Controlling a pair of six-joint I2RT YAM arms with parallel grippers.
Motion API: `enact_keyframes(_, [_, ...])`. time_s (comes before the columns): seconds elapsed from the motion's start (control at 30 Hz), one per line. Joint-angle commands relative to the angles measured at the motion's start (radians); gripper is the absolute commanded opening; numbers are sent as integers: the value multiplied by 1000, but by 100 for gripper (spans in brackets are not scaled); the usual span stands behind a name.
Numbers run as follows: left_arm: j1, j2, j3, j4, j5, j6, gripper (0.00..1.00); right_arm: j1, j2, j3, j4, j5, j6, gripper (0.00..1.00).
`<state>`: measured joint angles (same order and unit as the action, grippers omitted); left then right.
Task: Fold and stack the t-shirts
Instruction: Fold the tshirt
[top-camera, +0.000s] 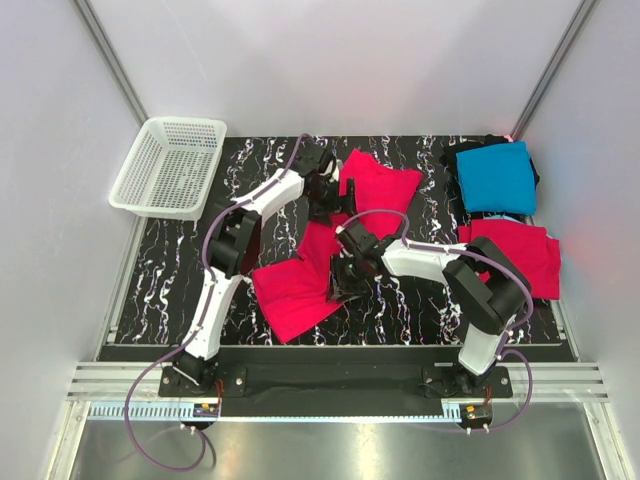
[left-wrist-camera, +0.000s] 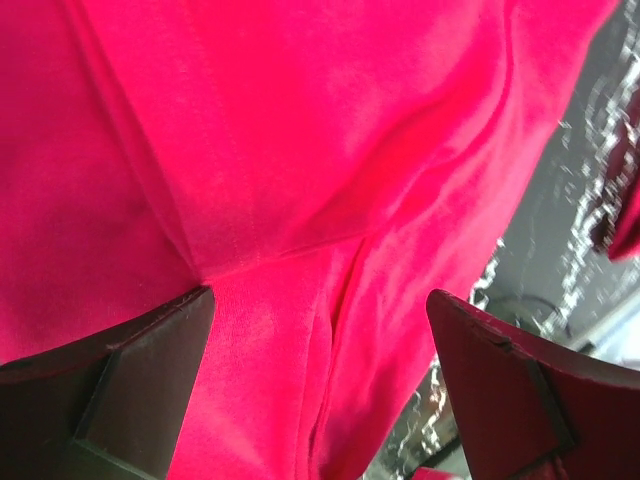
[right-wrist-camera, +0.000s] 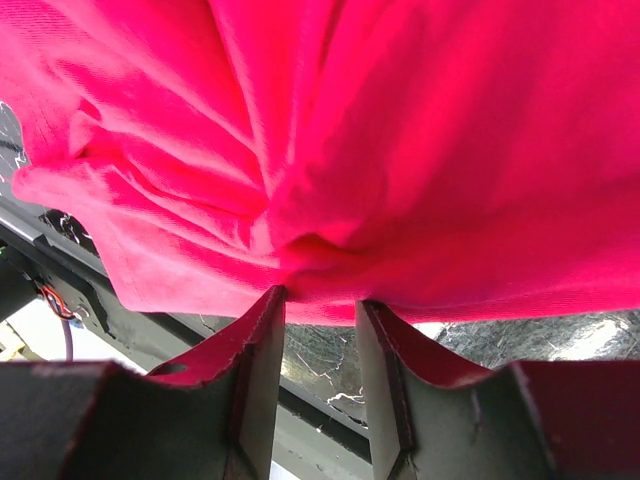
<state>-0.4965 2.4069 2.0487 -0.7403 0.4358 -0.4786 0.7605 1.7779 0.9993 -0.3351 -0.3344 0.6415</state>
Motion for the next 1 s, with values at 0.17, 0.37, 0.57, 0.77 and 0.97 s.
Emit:
enact_keyframes(0.17, [29,83,31,-99,-269,-20,99,11,8,15,-171,147,24,38])
enact_keyframes(0.37, [65,80,50,-111,-295,-26,99,11,-6,41,-297,277,43,38])
enact_keyframes(0.57, [95,61,30,-120,-336,-32,99,-6,12,79,-363,356,43,38])
enact_keyframes(0.77, [115,41,-8,-123,-384,-63,99,-69,-20,64,-380,370,14,36])
enact_keyframes(0.97, [115,44,-33,-114,-329,-75,99,-89,-40,76,-377,348,-23,35])
